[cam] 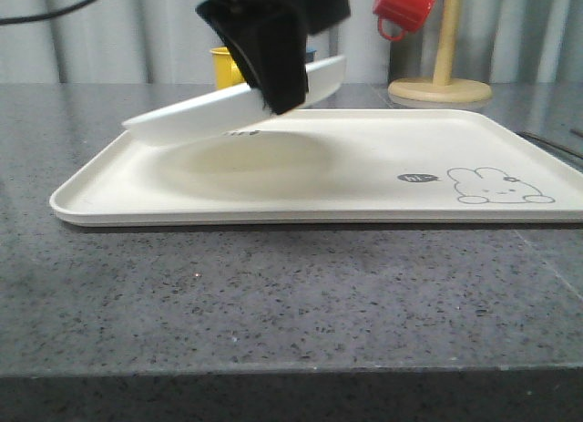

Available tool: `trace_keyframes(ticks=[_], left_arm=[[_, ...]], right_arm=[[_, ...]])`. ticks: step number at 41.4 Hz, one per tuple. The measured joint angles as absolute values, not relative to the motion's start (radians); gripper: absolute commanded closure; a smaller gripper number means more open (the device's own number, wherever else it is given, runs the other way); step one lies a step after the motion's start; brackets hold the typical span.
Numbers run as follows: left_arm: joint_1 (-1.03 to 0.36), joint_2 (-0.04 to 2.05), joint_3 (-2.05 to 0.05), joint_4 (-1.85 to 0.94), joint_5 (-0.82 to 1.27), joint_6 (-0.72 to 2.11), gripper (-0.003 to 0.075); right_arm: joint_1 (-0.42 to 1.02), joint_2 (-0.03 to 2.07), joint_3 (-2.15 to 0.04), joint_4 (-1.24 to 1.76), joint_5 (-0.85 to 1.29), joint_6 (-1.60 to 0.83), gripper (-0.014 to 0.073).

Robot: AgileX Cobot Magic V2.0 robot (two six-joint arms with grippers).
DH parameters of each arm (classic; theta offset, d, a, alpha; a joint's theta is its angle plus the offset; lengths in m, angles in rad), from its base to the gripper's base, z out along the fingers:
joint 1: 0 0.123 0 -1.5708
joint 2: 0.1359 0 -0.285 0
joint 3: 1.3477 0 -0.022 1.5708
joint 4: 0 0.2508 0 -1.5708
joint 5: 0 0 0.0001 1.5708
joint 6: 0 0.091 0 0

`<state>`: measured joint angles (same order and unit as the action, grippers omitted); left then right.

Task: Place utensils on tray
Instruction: 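Carry the white plate with the left gripper onto the tray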

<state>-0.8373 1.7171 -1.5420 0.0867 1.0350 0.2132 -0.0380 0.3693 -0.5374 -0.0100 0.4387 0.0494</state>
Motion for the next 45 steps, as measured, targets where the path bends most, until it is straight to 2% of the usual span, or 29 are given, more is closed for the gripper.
trace_keyframes(ticks=[15, 19, 25, 27, 29, 34, 37, 45], left_arm=[[-0.839, 1.796, -1.544, 0.106, 1.058, 0.211, 0.0721], [-0.839, 1.798, -1.544, 0.1, 1.06, 0.211, 0.0628], [-0.839, 1.798, -1.544, 0.091, 1.066, 0.211, 0.0423], [-0.839, 1.798, -1.544, 0.089, 1.066, 0.211, 0.0382], [-0.839, 1.798, -1.544, 0.089, 1.066, 0.211, 0.0373], [-0.839, 1.788, -1.544, 0.089, 1.095, 0.209, 0.0398], [-0.839, 1.762, -1.548, 0.089, 1.114, 0.209, 0.0448], [-0.825, 1.648, -1.556, 0.089, 1.154, 0.209, 0.0699]], right_arm=[[-0.038, 0.369, -0.537, -0.01, 0.439, 0.049, -0.0006], [-0.038, 0.369, -0.537, -0.01, 0.439, 0.049, -0.0006], [-0.038, 0.369, -0.537, -0.01, 0.439, 0.049, -0.0006], [-0.038, 0.369, -0.537, -0.01, 0.439, 0.049, -0.0006], [-0.038, 0.369, -0.537, -0.01, 0.439, 0.049, -0.0006], [-0.038, 0.369, -0.537, -0.01, 0.439, 0.049, -0.0006], [-0.038, 0.369, -0.537, -0.01, 0.439, 0.049, -0.0006], [-0.038, 0.369, -0.537, -0.01, 0.439, 0.049, -0.0006]])
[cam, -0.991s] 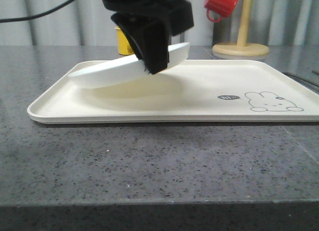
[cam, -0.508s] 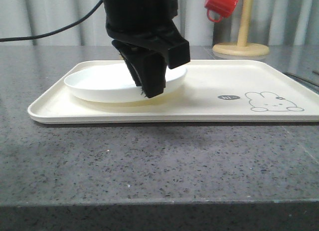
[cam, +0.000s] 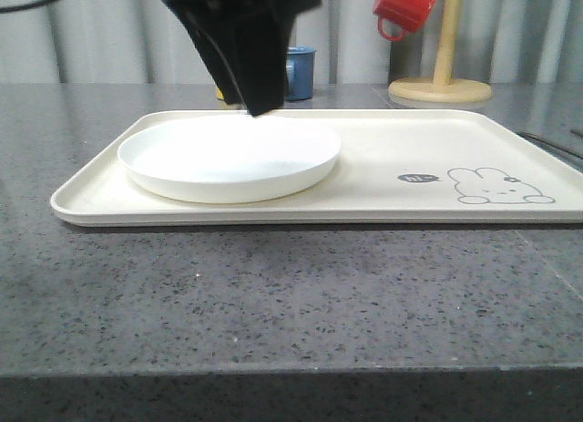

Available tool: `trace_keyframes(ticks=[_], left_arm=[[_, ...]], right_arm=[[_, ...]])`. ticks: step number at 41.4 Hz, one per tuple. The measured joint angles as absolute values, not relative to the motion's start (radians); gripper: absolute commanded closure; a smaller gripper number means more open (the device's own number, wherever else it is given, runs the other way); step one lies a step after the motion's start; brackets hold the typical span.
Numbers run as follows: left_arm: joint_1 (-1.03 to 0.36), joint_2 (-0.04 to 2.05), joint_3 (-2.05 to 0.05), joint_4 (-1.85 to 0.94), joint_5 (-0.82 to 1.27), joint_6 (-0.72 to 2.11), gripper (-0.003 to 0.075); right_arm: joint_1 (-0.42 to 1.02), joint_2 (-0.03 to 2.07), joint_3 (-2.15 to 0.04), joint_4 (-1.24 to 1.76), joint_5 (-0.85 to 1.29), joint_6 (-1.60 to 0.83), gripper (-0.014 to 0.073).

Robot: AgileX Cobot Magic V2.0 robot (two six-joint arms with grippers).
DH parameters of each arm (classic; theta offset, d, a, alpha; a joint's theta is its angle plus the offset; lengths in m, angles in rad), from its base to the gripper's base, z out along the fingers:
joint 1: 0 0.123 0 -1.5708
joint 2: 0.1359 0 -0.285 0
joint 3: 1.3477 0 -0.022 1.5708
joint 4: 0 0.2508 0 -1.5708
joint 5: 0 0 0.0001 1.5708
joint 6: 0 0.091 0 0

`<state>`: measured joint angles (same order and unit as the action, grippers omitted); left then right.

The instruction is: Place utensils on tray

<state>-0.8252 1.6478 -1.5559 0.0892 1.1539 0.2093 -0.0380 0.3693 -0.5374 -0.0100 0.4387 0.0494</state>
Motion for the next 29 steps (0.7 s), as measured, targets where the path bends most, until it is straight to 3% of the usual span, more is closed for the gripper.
trace_keyframes(ticks=[2, 14, 29], left_arm=[[-0.813, 1.625, -1.556, 0.089, 1.166, 0.209, 0.0738], [-0.62, 1.49, -1.504, 0.089, 1.183, 0.16, 0.0739], [-0.314, 1.148, -1.144, 0.087, 0.988, 0.083, 0.0739]], right_arm=[[-0.038, 0.369, -0.537, -0.01, 0.439, 0.049, -0.0006], [-0.038, 0.369, -0.537, -0.01, 0.439, 0.049, -0.0006], [-0.038, 0.369, -0.537, -0.01, 0.439, 0.049, -0.0006]])
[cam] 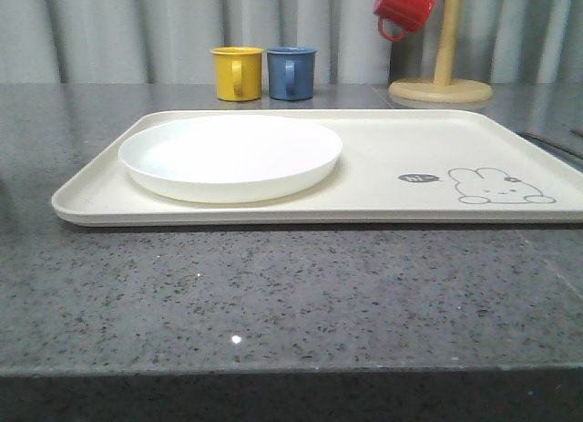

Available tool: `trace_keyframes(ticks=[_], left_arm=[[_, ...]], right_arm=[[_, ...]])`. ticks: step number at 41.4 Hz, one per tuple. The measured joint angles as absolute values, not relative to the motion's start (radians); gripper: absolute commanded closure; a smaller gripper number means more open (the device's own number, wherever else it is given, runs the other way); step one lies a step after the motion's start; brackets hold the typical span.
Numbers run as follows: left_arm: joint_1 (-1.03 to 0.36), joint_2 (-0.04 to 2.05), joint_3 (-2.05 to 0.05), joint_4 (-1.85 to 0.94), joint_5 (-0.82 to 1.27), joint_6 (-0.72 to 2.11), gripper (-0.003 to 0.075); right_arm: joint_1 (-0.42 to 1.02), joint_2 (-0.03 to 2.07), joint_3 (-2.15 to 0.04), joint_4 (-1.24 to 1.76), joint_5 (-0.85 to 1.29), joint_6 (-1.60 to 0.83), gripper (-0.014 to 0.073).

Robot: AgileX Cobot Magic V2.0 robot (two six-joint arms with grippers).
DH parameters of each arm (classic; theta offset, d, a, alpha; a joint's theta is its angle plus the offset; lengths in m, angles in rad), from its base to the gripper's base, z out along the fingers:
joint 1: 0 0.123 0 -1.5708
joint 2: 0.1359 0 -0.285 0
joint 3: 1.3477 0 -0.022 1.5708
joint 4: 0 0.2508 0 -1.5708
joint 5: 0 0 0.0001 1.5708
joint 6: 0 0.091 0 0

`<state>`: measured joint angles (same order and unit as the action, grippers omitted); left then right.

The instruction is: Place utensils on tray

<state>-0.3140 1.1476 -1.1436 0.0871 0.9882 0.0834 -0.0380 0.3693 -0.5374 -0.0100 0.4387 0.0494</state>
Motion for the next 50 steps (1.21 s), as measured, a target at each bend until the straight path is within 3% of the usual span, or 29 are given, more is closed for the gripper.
trace_keyframes(ticks=[7, 18, 32, 50], left_arm=[[-0.234, 0.944, -0.935, 0.062, 0.838, 0.079, 0.0739], [-0.224, 0.53, -0.594, 0.018, 0.581, 0.079, 0.0739], [-0.224, 0.062, -0.374, 0.0, 0.54, 0.079, 0.0739], [-0.224, -0.005, -0.364, -0.005, 0.527, 0.077, 0.0739]], right_arm=[[-0.038, 0.369, -0.537, -0.01, 0.439, 0.049, -0.0006], [-0.038, 0.369, -0.537, -0.01, 0.439, 0.049, -0.0006], [-0.038, 0.369, -0.537, -0.01, 0.439, 0.049, -0.0006], [-0.038, 0.369, -0.537, -0.01, 0.439, 0.049, -0.0006]])
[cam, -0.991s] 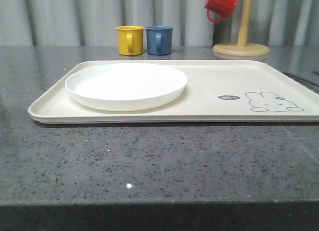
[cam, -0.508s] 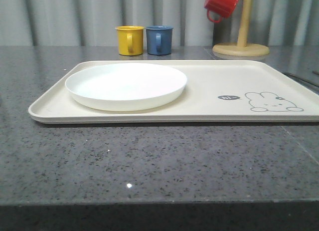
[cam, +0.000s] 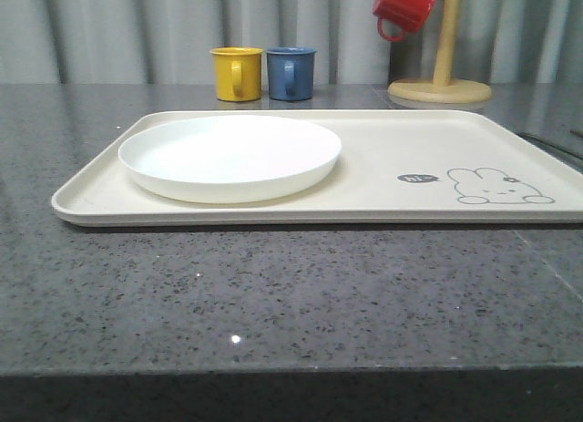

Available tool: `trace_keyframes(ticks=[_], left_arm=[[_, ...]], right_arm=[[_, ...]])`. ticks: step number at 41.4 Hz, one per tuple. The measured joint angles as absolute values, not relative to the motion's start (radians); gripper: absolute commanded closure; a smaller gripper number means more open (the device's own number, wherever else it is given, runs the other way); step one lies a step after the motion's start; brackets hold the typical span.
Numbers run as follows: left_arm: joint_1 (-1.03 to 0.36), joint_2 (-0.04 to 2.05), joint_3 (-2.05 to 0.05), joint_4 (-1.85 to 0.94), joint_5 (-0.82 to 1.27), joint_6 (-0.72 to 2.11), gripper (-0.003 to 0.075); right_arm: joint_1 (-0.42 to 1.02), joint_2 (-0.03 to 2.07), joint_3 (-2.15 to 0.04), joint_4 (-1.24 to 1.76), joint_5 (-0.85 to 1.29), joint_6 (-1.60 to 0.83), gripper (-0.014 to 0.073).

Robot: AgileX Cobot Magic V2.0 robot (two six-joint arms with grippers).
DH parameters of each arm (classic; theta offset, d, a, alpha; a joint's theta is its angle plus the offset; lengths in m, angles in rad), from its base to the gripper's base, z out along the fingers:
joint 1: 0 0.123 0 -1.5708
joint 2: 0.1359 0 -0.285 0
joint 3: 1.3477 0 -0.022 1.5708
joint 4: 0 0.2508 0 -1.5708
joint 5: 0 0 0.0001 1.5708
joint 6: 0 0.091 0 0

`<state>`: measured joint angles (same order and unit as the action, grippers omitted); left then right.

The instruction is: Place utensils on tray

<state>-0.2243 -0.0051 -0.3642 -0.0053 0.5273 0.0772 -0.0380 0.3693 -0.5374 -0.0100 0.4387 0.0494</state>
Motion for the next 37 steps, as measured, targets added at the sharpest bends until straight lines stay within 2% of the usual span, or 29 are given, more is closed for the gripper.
trace_keyframes(ticks=[18, 21, 27, 30, 37], left_arm=[[-0.224, -0.005, -0.364, -0.005, 0.527, 0.077, 0.0739], [-0.224, -0.005, -0.364, -0.005, 0.527, 0.077, 0.0739], [-0.224, -0.005, -0.364, -0.005, 0.527, 0.077, 0.0739], [-0.224, -0.005, -0.364, -0.005, 0.527, 0.077, 0.0739], [-0.224, -0.005, -0.364, -0.005, 0.527, 0.077, 0.0739]], right_arm=[[-0.038, 0.373, -0.537, -0.01, 0.432, 0.049, 0.0003], [-0.038, 0.381, -0.538, -0.01, 0.43, 0.049, 0.0052], [-0.038, 0.474, -0.584, -0.01, 0.484, 0.049, 0.023], [-0.038, 0.55, -0.63, -0.01, 0.52, 0.049, 0.0259], [-0.038, 0.763, -0.775, -0.01, 0.625, 0.049, 0.0258]])
